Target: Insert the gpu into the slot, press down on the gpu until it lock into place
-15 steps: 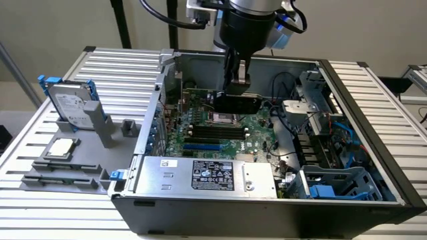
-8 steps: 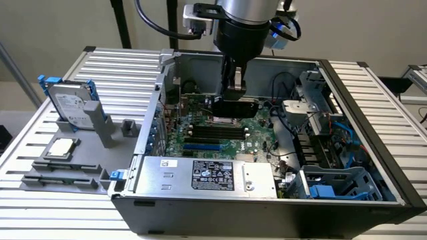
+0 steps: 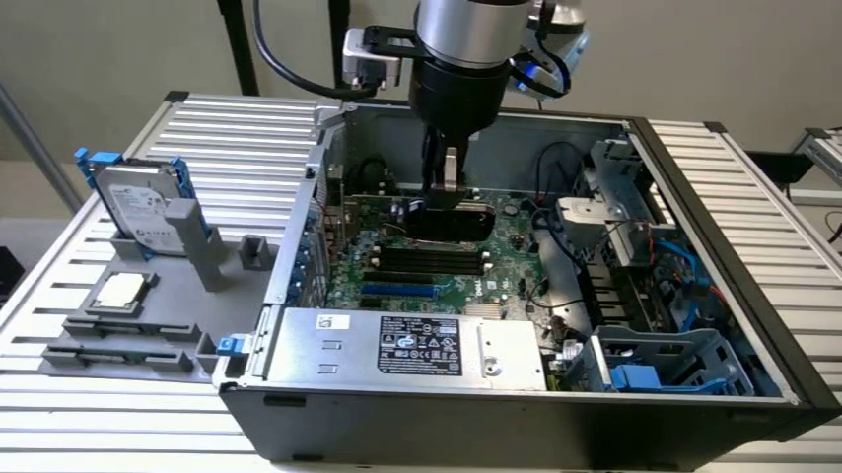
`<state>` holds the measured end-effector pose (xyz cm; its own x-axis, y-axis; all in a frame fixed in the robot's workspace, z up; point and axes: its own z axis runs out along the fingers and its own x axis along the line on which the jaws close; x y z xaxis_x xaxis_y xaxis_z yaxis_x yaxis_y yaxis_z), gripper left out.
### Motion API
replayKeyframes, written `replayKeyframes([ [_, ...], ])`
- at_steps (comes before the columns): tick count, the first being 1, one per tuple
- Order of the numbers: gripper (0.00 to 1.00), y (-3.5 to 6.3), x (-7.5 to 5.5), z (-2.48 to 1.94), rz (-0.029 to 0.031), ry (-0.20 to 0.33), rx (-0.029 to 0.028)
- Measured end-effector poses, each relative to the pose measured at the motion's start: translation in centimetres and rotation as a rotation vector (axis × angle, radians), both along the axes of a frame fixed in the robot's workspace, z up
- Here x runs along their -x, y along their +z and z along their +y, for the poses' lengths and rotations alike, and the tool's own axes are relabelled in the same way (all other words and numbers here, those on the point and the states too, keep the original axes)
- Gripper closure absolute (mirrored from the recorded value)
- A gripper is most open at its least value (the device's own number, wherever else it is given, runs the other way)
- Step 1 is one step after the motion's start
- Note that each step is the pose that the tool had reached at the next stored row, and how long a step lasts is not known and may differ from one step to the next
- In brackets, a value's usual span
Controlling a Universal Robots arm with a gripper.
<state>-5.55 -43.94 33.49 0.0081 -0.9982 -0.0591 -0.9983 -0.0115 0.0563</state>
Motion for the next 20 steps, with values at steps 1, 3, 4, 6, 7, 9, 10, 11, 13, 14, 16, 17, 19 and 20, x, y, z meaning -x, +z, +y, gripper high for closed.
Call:
replayKeyframes([
  [1, 0.74, -0.17, 0.0, -0.02, 0.0000, 0.000, 0.0000],
  [3, 0.74, -0.54, 0.0, -0.07, 0.0000, 0.000, 0.0000],
  [4, 0.74, -0.72, 0.1, -0.10, 0.0000, 0.000, 0.0001],
  [6, 0.74, -1.09, 0.3, -0.24, 0.0001, -0.002, 0.0001],
  [7, 0.74, -1.26, 0.4, -0.33, 0.0000, -0.004, 0.0000],
  [9, 0.74, -1.62, 0.6, -0.49, 0.0001, -0.008, 0.0001],
  [10, 0.74, -1.81, 0.7, -0.57, 0.0000, -0.009, 0.0000],
  [11, 0.74, -1.99, 0.8, -0.66, 0.0001, -0.011, 0.0000],
  [13, 0.74, -2.34, 1.0, -0.86, 0.0001, -0.014, 0.0002],
  [14, 0.74, -2.53, 1.1, -0.97, 0.0001, -0.015, 0.0002],
  [16, 0.74, -2.92, 1.2, -1.16, 0.0000, -0.019, -0.0001],
  [17, 0.74, -3.10, 1.3, -1.19, 0.0000, -0.021, -0.0002],
  [19, 0.74, -3.45, 1.3, -1.21, 0.0000, -0.025, 0.0000],
  [20, 0.74, -3.63, 1.3, -1.21, 0.0000, -0.027, 0.0000],
])
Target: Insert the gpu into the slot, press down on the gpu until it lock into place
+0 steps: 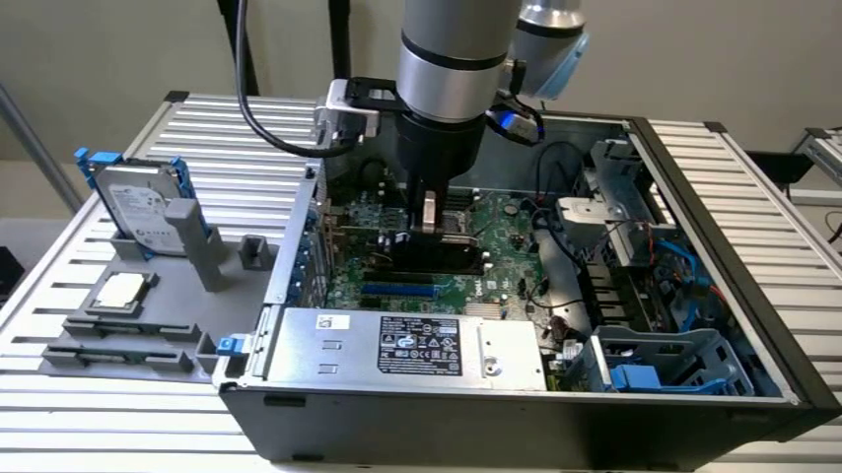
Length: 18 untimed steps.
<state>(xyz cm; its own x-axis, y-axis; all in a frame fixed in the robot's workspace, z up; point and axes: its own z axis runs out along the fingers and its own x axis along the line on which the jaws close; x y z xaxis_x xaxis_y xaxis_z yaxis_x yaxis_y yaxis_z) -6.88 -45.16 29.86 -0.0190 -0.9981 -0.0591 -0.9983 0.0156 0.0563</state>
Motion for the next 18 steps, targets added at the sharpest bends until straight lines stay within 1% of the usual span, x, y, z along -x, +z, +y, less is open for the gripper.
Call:
replayKeyframes([
  [3, 0.74, -0.52, 0.2, 0.00, 0.0000, -0.008, -0.0001],
  [9, 0.74, -0.65, 0.2, 0.00, 0.0000, -0.009, 0.0001],
  [14, 0.74, -1.26, 0.3, -0.01, 0.0000, -0.009, 0.0000],
  [18, 0.74, -1.72, 0.4, -0.19, 0.0003, -0.009, 0.0001],
])
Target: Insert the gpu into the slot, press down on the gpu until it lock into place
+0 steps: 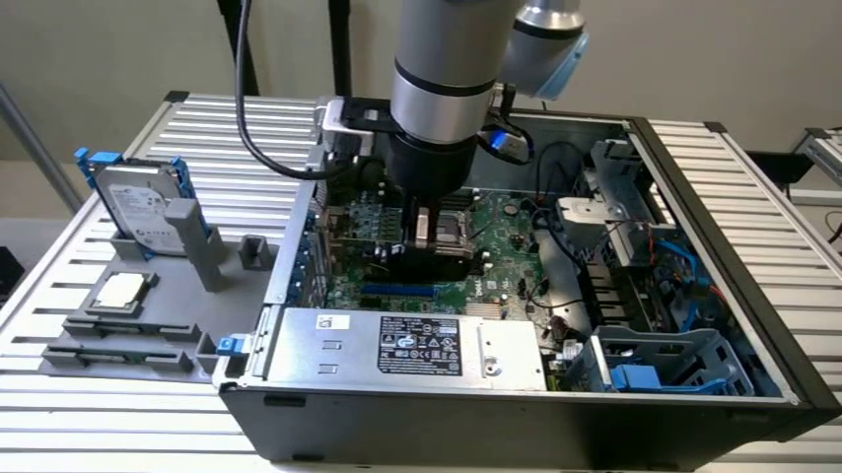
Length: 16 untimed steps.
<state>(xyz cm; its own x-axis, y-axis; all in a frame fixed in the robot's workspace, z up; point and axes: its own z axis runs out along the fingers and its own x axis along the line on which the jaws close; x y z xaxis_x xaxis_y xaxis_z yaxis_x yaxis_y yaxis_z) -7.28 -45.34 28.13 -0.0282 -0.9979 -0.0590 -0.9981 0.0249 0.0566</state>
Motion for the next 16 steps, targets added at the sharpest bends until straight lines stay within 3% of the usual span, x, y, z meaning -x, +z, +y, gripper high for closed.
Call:
replayKeyframes([
  [16, 0.74, -1.20, 0.6, -0.09, 0.0001, -0.008, -0.0001],
])
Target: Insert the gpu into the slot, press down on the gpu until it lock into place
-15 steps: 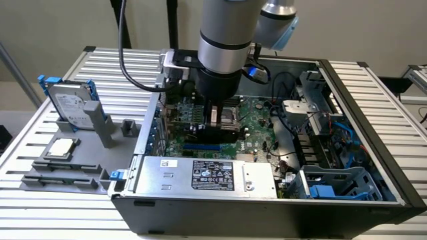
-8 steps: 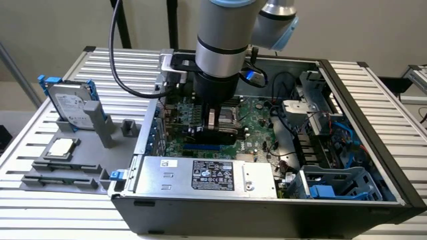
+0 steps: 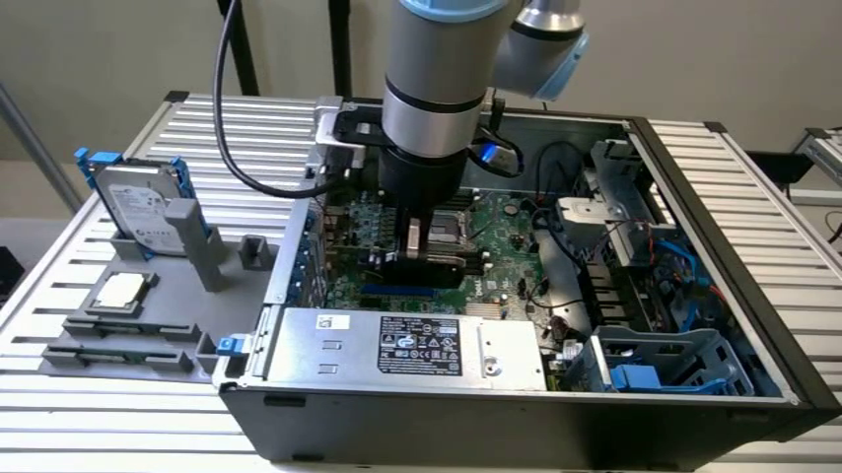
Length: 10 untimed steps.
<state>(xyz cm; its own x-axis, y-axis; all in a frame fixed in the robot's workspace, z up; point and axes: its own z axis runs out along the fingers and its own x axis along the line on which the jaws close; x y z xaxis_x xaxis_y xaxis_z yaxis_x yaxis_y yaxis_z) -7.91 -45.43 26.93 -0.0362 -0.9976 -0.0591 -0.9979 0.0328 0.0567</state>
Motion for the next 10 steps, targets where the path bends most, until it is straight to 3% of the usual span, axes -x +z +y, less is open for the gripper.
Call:
replayKeyframes([
  [10, 0.74, -0.53, 0.20, 0.00, 0.0001, 0.000, 0.0003],
])
